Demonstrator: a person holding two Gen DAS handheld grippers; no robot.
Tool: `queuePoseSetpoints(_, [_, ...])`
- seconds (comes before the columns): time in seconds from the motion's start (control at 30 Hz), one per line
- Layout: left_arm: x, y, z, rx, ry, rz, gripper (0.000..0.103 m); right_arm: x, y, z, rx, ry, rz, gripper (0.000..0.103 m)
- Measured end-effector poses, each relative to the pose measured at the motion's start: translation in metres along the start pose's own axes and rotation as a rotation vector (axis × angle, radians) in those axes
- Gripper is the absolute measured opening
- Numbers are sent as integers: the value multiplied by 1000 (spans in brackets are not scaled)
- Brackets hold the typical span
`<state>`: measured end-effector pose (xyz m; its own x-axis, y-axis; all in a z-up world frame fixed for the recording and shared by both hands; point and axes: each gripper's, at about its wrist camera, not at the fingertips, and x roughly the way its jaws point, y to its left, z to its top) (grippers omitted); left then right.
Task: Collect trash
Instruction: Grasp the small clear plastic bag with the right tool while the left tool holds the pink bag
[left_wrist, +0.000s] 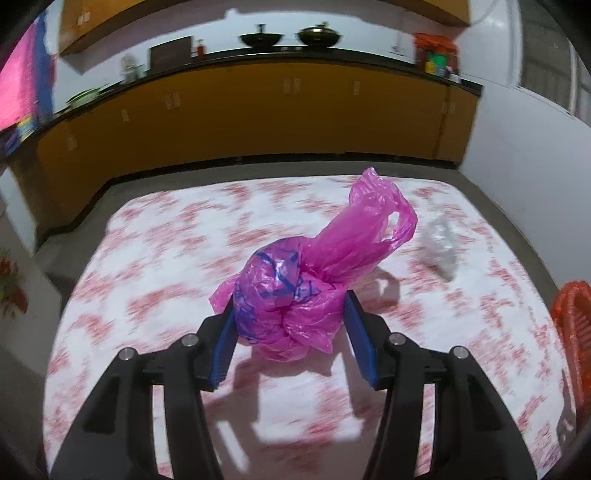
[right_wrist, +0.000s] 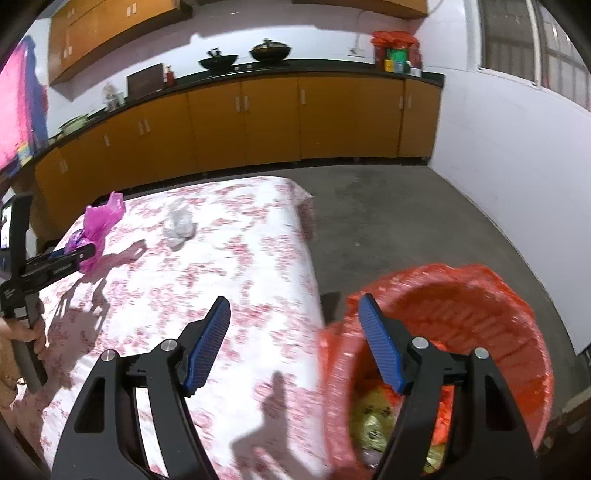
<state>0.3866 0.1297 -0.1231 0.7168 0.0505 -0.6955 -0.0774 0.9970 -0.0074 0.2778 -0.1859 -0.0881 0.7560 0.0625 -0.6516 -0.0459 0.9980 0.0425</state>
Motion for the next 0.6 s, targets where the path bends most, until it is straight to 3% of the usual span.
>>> queuePoseSetpoints(0.43, [-20,84,-16,-154,5,107,54,65,81,32,-68,11,94,72])
queuePoseSetpoints(0.6, [-22,100,-15,-209,-12,128,54,106,107,51,-53,34,97,64])
